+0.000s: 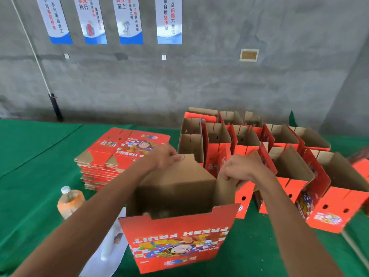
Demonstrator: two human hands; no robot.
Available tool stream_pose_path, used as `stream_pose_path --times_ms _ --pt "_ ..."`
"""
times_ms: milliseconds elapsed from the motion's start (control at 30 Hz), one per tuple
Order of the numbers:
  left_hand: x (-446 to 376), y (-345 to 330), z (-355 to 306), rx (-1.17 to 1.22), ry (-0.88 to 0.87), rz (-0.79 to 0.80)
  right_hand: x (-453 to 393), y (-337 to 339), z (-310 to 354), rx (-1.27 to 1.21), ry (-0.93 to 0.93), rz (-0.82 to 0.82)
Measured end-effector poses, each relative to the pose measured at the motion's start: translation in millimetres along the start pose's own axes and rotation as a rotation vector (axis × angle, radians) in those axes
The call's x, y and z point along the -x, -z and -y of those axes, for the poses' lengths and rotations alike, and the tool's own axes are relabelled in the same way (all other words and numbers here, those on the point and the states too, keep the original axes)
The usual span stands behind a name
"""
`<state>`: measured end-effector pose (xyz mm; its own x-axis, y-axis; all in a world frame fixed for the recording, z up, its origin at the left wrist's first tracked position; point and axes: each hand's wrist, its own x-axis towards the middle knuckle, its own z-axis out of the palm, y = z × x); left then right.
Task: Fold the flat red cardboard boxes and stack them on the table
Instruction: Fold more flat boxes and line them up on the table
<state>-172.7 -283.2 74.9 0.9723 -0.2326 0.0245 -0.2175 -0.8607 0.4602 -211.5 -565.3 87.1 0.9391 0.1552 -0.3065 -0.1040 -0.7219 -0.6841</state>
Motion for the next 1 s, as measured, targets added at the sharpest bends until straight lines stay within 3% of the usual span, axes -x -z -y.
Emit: stream_pose_path --times_ms 167,333,400,567,733,833,933,1000 --pt "-19 -47 -15 0.032 -0.028 0.026 -9 -4 -39 -0.018 -0.18 -0.052" --pt "-27 -72 -17 0.016 -0.088 -0.044 -17 -10 -75 0.078 -0.227 -0.246" --pt "-25 -77 -16 -0.013 -0.211 -0.1 -17 -9 -88 0.077 -0.256 -0.322" --pt "-15 -87 -8 -0.244 -0.738 -0.203 -19 8 -123 0.08 -0.332 -0.397" --pt "0 -94 6 -0.489 -0.944 -0.132 -19 27 -143 0.115 -0.338 -0.554" --pt "3 -94 19 -0.613 -0.913 -0.074 -20 37 -149 0.194 -0.347 -0.542" --pt "2 -91 14 -0.93 -0.797 -0.109 -23 45 -150 0.303 -0.292 -0.458" --pt "3 -98 12 -0.875 -0.801 -0.161 -20 54 -147 0.345 -0.232 -0.359"
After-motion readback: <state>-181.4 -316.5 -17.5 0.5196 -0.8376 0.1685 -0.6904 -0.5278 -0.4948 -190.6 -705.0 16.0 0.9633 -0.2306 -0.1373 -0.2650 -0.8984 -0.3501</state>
